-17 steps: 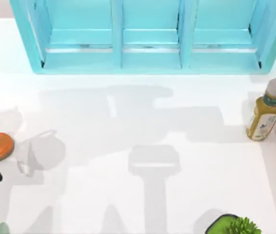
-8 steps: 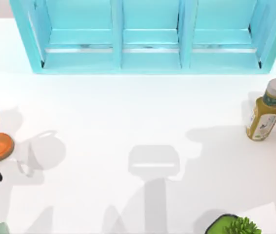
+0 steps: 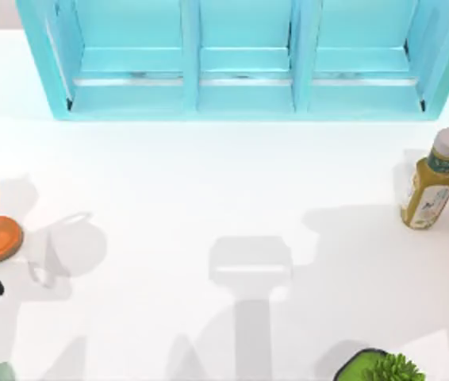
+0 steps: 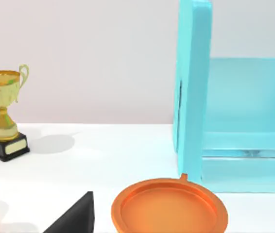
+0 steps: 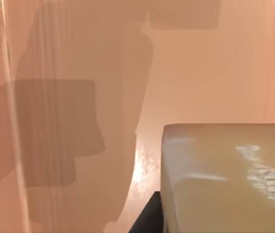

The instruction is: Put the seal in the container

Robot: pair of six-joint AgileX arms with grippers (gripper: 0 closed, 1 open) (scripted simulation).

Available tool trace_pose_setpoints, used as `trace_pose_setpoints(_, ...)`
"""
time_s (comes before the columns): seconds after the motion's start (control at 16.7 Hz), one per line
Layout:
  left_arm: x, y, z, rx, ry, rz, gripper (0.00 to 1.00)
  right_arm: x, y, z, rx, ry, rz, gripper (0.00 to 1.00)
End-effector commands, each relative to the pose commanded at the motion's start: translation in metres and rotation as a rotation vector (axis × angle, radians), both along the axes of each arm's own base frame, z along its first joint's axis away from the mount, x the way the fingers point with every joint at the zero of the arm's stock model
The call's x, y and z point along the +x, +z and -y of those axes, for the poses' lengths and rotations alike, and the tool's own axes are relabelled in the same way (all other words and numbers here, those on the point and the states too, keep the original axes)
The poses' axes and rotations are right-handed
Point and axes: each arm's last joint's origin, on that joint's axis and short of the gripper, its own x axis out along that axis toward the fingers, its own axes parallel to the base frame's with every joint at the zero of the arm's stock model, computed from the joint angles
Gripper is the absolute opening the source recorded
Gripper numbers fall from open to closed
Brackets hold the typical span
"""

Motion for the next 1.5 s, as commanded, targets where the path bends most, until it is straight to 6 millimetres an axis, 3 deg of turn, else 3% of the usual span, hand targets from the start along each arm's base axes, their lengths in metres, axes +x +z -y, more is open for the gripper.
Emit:
trace_pose_setpoints(0.48, 0.000, 0.000, 0.000, 0.000, 0.000, 0.000, 1.00, 0.005, -0.060, -0.001, -0.002, 0.005, 0.008, 0.00)
trace_pose_setpoints(0.72, 0.000, 0.000, 0.000, 0.000, 0.000, 0.000, 1.00, 0.005, -0.063, -0.001, -0.001, 0.005, 0.006, 0.00)
trace_pose_setpoints(1.5, 0.000, 0.000, 0.000, 0.000, 0.000, 0.000, 1.00, 0.005, -0.063, -0.001, -0.001, 0.005, 0.006, 0.98)
